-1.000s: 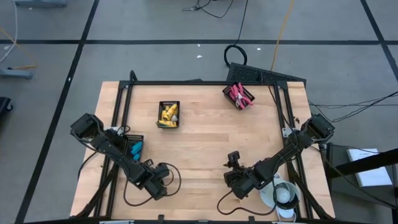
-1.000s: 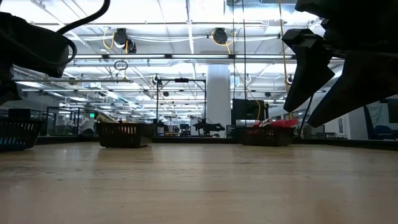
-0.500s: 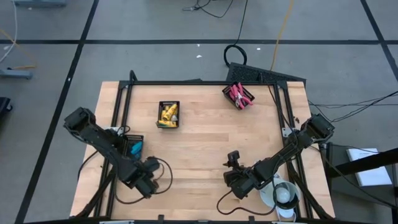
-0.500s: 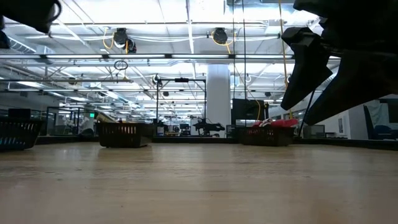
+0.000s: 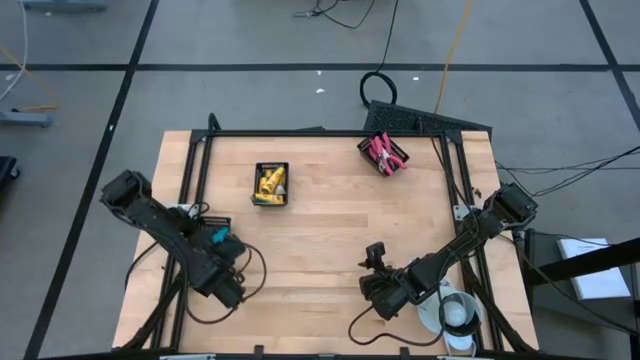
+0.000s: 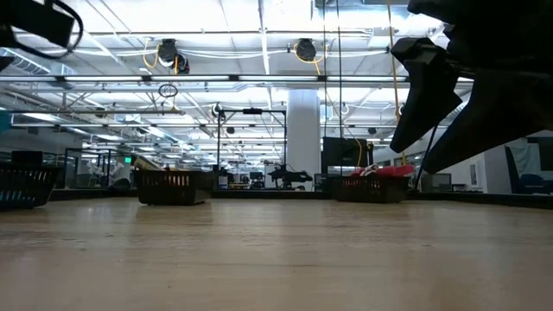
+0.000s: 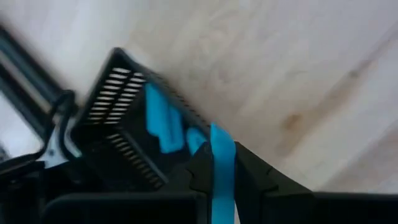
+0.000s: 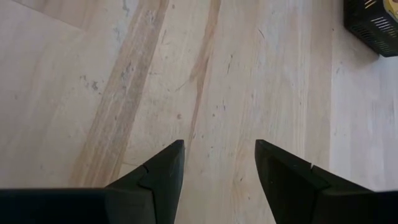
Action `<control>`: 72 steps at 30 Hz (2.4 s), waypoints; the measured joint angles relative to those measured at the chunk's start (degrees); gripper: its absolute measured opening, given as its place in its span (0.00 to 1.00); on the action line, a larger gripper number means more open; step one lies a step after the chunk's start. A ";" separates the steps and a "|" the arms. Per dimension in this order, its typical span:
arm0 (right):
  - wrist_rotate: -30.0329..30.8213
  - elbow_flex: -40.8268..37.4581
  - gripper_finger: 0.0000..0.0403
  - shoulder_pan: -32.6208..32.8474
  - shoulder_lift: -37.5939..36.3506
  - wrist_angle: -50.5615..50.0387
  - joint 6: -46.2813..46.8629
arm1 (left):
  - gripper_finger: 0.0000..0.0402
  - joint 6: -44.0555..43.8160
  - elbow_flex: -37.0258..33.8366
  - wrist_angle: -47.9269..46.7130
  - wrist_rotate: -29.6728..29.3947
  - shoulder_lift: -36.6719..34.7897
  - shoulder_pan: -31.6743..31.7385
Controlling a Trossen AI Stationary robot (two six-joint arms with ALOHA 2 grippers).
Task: Pick & Place School Supplies
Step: Put the blue eraser into the bottom black bin, then return to Home Position
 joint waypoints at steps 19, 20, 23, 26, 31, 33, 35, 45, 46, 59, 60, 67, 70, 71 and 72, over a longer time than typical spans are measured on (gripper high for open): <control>-0.26 0.00 0.46 0.02 0.02 0.06 -0.13 | 0.17 -8.34 -14.77 5.20 1.74 -9.58 0.18; -0.26 0.00 0.46 0.02 0.02 0.04 -0.13 | 0.22 -9.02 -15.08 4.99 1.76 -9.97 0.16; -0.27 0.00 0.46 0.02 0.02 0.02 -0.15 | 0.36 -10.37 -16.10 4.39 2.38 -10.95 0.16; -0.26 0.00 0.46 0.02 0.02 0.04 -0.15 | 0.46 -11.19 -17.03 4.20 3.59 -11.05 0.17; -0.22 0.00 0.46 0.02 0.02 0.05 -0.15 | 0.52 -11.12 -16.96 3.31 3.38 -11.07 0.15; -0.11 0.00 0.46 0.02 0.02 0.19 -0.60 | 0.51 -10.13 -16.08 2.78 0.98 -11.16 -0.17; 0.37 0.00 0.46 0.02 0.02 0.65 -1.20 | 0.49 -9.29 -14.24 1.84 -2.95 -11.41 -0.76; 5.64 -0.02 0.43 -1.56 -2.70 15.42 -16.68 | 0.36 5.86 5.27 -4.67 -42.67 -11.52 -6.26; 4.65 -0.01 0.41 -1.88 -4.16 16.72 -18.86 | 0.35 8.67 7.11 -4.62 -47.19 -11.53 -7.36; -12.08 -6.39 0.16 -3.14 -45.27 13.40 -21.68 | 0.32 9.10 -2.74 -4.24 -61.62 -32.48 -27.56; -12.07 -8.79 0.15 -2.30 -49.05 14.24 -21.50 | 0.32 7.31 -5.29 -3.38 -61.95 -34.65 -29.56; -10.16 -30.57 0.13 0.90 -73.87 22.04 -16.09 | 0.32 -0.17 -20.80 6.42 -63.54 -44.68 -40.72; -9.89 -38.41 0.13 0.90 -81.80 23.09 -13.71 | 0.32 0.12 -24.80 11.49 -64.33 -46.20 -44.04; -9.04 -40.62 0.13 0.90 -84.15 23.17 -12.79 | 0.32 0.11 -25.90 12.69 -64.45 -46.37 -44.96; -8.79 -42.53 0.13 0.90 -86.16 23.41 -12.09 | 0.32 0.11 -26.88 13.66 -64.59 -46.39 -45.77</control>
